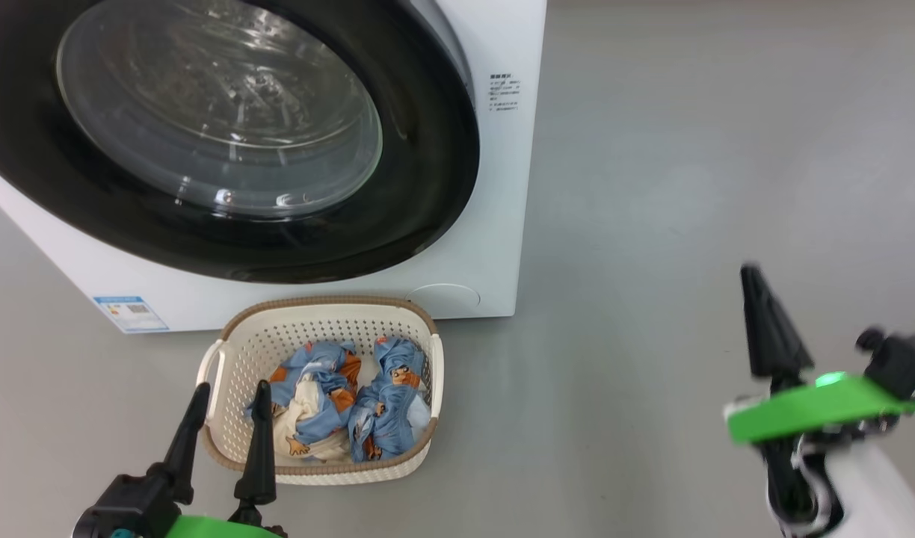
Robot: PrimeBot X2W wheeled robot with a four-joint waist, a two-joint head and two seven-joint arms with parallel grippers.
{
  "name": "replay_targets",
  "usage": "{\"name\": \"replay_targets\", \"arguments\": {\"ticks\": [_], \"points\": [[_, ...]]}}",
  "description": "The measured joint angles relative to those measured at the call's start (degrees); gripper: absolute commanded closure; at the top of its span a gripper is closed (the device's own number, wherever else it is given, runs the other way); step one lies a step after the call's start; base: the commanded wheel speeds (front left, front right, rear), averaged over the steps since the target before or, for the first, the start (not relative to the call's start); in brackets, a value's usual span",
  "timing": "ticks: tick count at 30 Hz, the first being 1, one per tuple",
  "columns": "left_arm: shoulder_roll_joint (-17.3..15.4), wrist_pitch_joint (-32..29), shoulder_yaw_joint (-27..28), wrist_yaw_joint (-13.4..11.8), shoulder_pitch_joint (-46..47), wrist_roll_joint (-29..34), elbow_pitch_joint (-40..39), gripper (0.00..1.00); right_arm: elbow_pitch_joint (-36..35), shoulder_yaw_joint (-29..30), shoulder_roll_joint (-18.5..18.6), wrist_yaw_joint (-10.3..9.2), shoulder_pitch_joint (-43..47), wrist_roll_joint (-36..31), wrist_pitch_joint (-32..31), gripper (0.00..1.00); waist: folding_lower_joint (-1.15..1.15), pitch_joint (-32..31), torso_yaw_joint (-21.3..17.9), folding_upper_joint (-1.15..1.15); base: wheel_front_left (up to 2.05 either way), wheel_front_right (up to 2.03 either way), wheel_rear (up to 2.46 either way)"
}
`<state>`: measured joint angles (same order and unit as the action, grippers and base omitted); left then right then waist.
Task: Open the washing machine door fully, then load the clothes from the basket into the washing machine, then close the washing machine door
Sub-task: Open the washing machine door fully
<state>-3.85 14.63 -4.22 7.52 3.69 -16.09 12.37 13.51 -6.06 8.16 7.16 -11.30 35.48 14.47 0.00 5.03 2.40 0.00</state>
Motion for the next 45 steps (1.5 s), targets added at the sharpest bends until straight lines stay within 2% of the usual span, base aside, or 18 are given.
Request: {"name": "replay_targets", "arguments": {"ticks": [7,12,23,30,39,40,45], "points": [[0.1,0.0,-0.2,0.0,1.4,-0.1,0.0,0.0,-2.1,-0.3,0.8,0.0,-8.9,19.4,0.1,1.0,0.0,1.8,0.7,0.0,0.0,0.0,0.0],[0.6,0.0,-1.1,0.0,3.2,-1.1,0.0,0.0,-1.5,0.4,2.2,0.0,-16.6,29.2,0.1,1.0,0.0,3.8,1.1,0.0,0.0,0.0,0.0],[1.1,0.0,-2.7,0.0,7.8,-1.6,0.0,0.0,3.9,-8.3,7.9,0.0,-31.7,47.6,-1.3,1.0,0.0,9.0,3.2,0.0,0.0,0.0,0.0],[1.3,0.0,-3.3,0.0,9.8,-2.0,0.1,0.0,4.3,-11.1,10.2,0.0,-37.0,53.6,-8.8,1.0,0.0,11.8,4.8,0.0,0.0,0.0,0.0],[1.5,0.0,-4.4,0.0,12.3,-2.5,0.3,0.0,8.7,-14.0,12.3,0.0,-43.5,58.1,-26.0,1.0,0.0,15.9,7.0,0.0,0.0,0.0,0.0],[1.5,0.0,-4.7,0.0,12.8,-2.5,0.3,0.0,9.4,-13.6,12.3,0.0,-45.1,59.6,-29.7,1.0,0.0,16.7,7.4,0.0,0.0,0.0,0.0],[1.6,0.0,-5.6,0.0,13.2,-3.1,0.3,0.0,12.6,-12.8,12.4,0.0,-48.8,60.4,-36.4,1.0,0.0,18.4,8.6,0.0,0.0,0.0,0.0]]}}
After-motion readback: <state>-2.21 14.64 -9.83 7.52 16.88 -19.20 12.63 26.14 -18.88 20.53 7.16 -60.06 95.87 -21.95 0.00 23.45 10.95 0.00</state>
